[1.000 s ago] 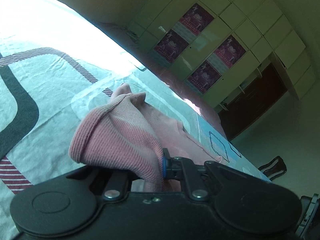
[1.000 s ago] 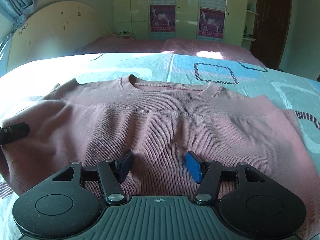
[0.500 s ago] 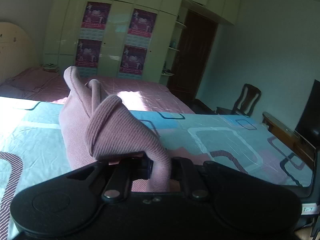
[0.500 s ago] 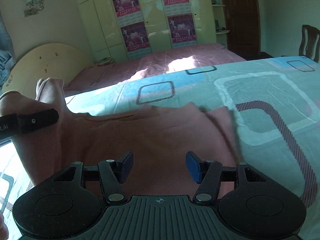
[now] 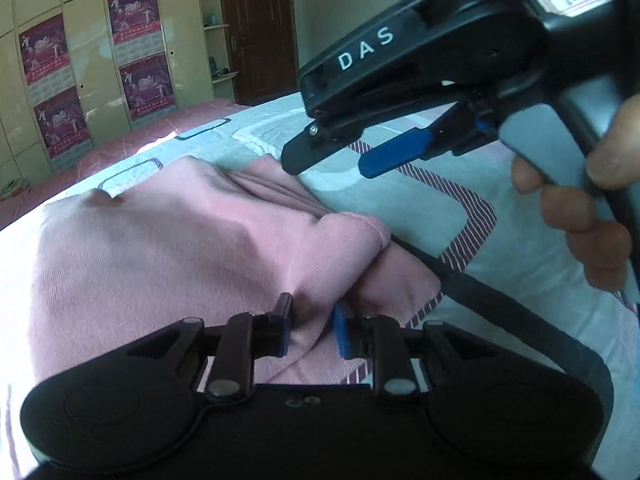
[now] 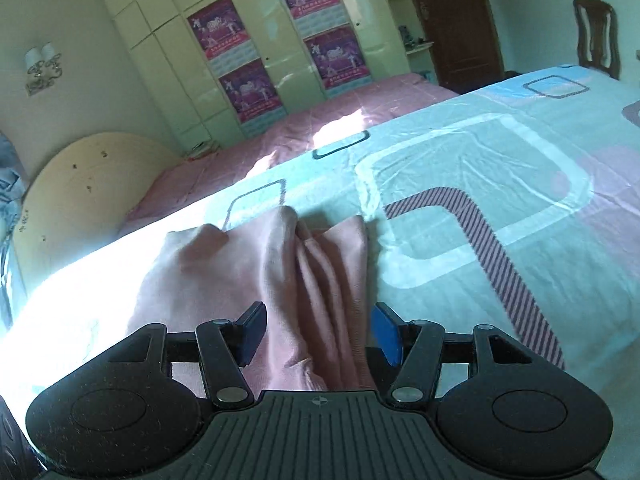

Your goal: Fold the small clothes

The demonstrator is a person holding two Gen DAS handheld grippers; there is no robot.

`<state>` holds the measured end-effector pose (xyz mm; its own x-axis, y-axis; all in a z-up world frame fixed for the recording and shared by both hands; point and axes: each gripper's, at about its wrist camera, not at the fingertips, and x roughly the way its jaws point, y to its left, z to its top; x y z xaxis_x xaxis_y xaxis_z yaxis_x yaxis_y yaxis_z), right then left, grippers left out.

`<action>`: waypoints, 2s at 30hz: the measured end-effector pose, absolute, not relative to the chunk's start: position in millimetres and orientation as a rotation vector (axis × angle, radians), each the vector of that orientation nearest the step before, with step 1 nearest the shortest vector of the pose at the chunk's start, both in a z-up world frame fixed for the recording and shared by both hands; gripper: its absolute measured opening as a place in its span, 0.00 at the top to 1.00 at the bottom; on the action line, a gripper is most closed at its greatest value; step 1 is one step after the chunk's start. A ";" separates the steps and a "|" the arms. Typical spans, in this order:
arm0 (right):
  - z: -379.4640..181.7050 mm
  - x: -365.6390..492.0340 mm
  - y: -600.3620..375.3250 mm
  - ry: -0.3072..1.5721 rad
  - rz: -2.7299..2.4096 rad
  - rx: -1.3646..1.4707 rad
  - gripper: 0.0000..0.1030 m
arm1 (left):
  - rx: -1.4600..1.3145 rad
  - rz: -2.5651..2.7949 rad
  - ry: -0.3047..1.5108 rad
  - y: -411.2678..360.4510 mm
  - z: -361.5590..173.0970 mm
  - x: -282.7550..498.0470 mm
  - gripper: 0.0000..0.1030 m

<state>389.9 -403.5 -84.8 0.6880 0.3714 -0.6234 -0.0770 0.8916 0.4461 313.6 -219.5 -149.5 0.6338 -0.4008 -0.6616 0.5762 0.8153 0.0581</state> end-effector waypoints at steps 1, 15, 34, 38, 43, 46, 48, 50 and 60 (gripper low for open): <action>-87.1 392.2 -399.6 0.788 0.262 0.392 0.44 | 0.252 -0.557 0.692 -211.7 -146.6 311.4 0.78; -113.8 397.7 -384.8 0.905 0.312 0.300 0.46 | -0.103 -0.189 0.796 -86.0 -133.3 324.0 0.74; -98.8 390.1 -386.8 1.039 0.370 0.271 0.93 | -0.199 -0.222 0.764 -70.4 -120.2 363.7 0.74; -93.7 371.9 -401.3 1.053 0.338 0.193 0.94 | -0.185 -0.272 0.774 -79.9 -123.7 368.8 0.57; -104.6 370.7 -402.9 1.056 0.290 0.235 0.91 | -0.201 -0.281 0.841 -83.9 -141.1 376.0 0.54; -84.3 369.7 -404.1 0.975 0.292 0.238 0.64 | -0.223 -0.280 0.831 -78.2 -134.4 380.9 0.54; -77.9 377.5 -402.9 0.939 0.291 0.246 0.57 | -0.234 -0.277 0.819 -77.0 -129.3 388.0 0.54; -77.4 396.6 -396.8 0.914 0.280 0.265 0.57 | -0.229 -0.260 0.795 -78.3 -123.3 399.7 0.54; -114.0 470.9 -372.7 0.913 0.205 0.302 0.68 | -0.248 -0.217 0.809 -87.7 -137.5 455.4 0.50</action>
<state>470.9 -372.7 -114.0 0.5960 0.3010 -0.7445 -0.0466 0.9385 0.3421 455.4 -87.7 -137.5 0.6710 -0.2848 -0.6846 0.0964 0.9489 -0.3004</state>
